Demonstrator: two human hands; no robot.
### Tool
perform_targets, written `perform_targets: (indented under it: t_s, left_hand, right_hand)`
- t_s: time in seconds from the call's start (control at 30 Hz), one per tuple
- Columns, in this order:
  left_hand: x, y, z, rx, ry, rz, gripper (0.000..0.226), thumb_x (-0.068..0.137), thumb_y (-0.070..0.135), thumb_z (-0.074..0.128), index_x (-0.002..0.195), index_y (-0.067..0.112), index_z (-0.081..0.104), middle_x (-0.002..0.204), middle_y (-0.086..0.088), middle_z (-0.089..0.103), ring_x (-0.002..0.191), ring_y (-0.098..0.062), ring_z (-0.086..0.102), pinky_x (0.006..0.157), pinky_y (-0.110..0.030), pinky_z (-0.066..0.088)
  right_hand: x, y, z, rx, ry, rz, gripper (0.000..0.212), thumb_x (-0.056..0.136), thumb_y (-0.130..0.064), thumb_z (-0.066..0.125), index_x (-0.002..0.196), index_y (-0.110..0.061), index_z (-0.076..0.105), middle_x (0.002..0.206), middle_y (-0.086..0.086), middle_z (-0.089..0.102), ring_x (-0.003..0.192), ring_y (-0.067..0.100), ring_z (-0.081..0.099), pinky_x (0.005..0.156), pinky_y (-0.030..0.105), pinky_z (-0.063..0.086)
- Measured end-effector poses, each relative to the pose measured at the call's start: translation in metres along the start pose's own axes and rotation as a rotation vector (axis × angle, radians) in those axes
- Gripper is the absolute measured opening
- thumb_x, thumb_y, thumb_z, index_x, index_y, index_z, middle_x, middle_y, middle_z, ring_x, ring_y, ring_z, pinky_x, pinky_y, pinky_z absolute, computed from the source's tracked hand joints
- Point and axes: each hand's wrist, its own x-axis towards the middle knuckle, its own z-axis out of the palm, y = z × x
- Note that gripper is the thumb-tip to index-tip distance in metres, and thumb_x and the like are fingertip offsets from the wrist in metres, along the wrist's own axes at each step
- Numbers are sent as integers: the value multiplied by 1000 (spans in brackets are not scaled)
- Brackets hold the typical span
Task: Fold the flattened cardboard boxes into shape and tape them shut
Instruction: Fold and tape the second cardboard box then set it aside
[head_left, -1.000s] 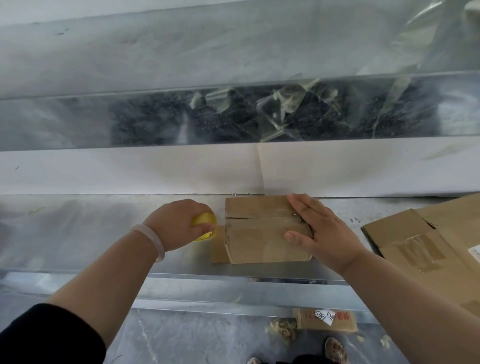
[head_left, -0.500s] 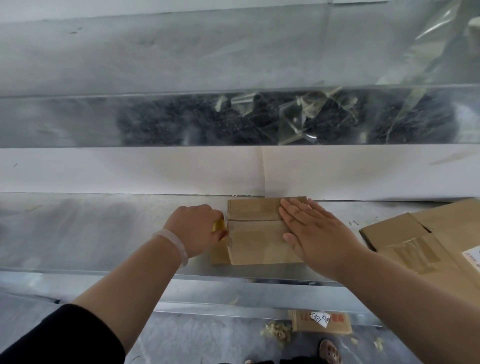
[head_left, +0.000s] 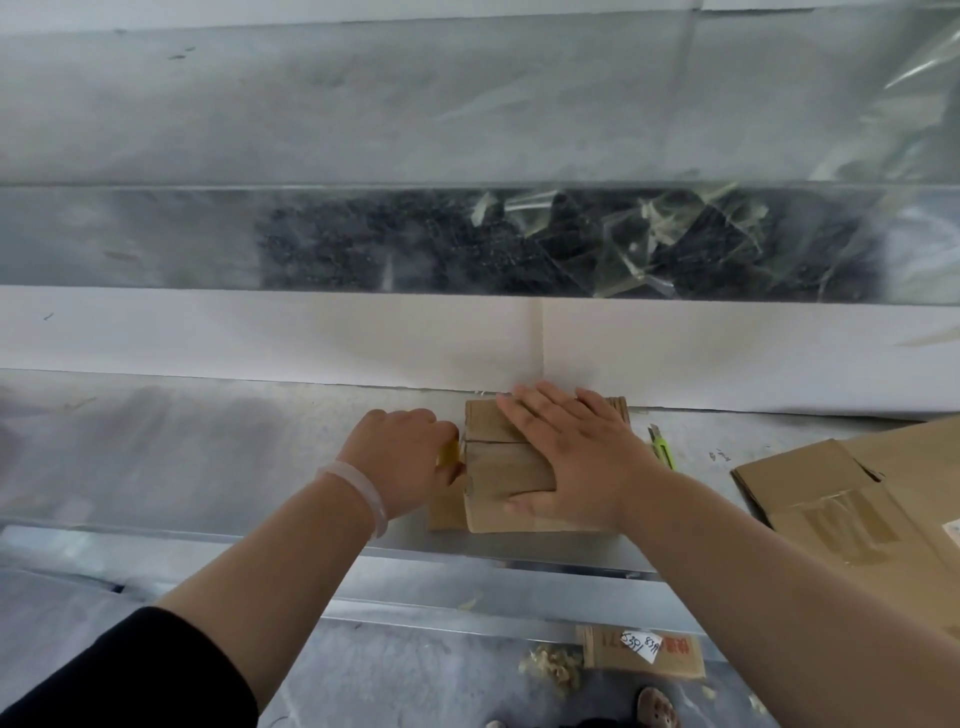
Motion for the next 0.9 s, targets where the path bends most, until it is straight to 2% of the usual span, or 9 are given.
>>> perform_targets:
  t_s: [0.1, 0.2, 0.3, 0.4, 0.57, 0.67, 0.73, 0.83, 0.9]
  left_hand:
    - [-2, 0, 4, -59, 13, -18, 33, 94, 51, 37, 105, 28, 58, 88, 9, 54, 80, -14, 54, 80, -30, 45]
    - [-5, -1, 7, -101, 32, -30, 36, 94, 53, 38, 109, 28, 58, 91, 8, 58, 81, -13, 57, 81, -29, 47]
    - [-5, -1, 8, -133, 35, -39, 37, 94, 53, 38, 111, 28, 59, 92, 7, 59, 83, -14, 58, 82, -30, 48]
    - [-4, -1, 10, -148, 41, -37, 36, 93, 52, 38, 111, 28, 59, 92, 8, 58, 83, -14, 57, 83, -30, 47]
    - [-5, -3, 15, -235, 17, -72, 36, 93, 50, 42, 118, 30, 57, 101, 7, 60, 91, -16, 59, 86, -31, 47]
    - [-8, -5, 17, -327, -22, -89, 38, 94, 51, 45, 125, 30, 54, 111, 6, 59, 97, -17, 57, 90, -32, 46]
    - [-11, -10, 19, -390, -26, -96, 43, 94, 51, 47, 131, 31, 50, 117, 6, 57, 103, -17, 55, 93, -32, 44]
    - [-17, -19, 23, -581, -45, -113, 55, 95, 47, 49, 146, 32, 35, 125, 3, 51, 105, -13, 49, 98, -28, 40]
    - [-20, -21, 27, -608, -47, -90, 58, 96, 46, 47, 149, 32, 27, 126, 1, 50, 101, -10, 44, 95, -25, 38]
  right_hand:
    - [1, 2, 7, -61, 3, -28, 94, 77, -84, 17, 154, -38, -11, 164, -8, -4, 150, 15, -3, 122, 42, -5]
    - [0, 2, 6, -71, 5, -35, 92, 78, -82, 12, 154, -36, -10, 164, -4, -2, 150, 17, -1, 121, 40, -8]
    - [0, 1, 7, -87, 5, -73, 88, 81, -78, 9, 152, -34, -19, 164, -2, -13, 150, 16, -12, 119, 38, -14]
    - [2, 1, 7, -124, -20, -151, 78, 84, -72, 4, 143, -37, -32, 156, -9, -31, 145, 10, -27, 116, 36, -20]
    - [7, 1, 6, -145, -90, -185, 76, 84, -69, 0, 144, -35, -31, 150, -17, -37, 140, 7, -35, 117, 37, -20]
    - [7, 1, 3, -129, -135, -174, 79, 86, -75, 0, 146, -33, -29, 150, -17, -37, 141, 7, -35, 118, 38, -20]
    - [7, 0, 1, -130, -149, -171, 81, 81, -74, -3, 145, -33, -30, 149, -16, -37, 140, 7, -36, 118, 38, -19]
    - [7, 1, 0, -113, -169, -168, 78, 81, -72, -4, 143, -33, -31, 148, -17, -39, 139, 6, -38, 118, 38, -21]
    - [8, 1, 0, -97, -180, -169, 77, 81, -72, -5, 142, -35, -32, 147, -19, -40, 138, 4, -39, 118, 38, -21]
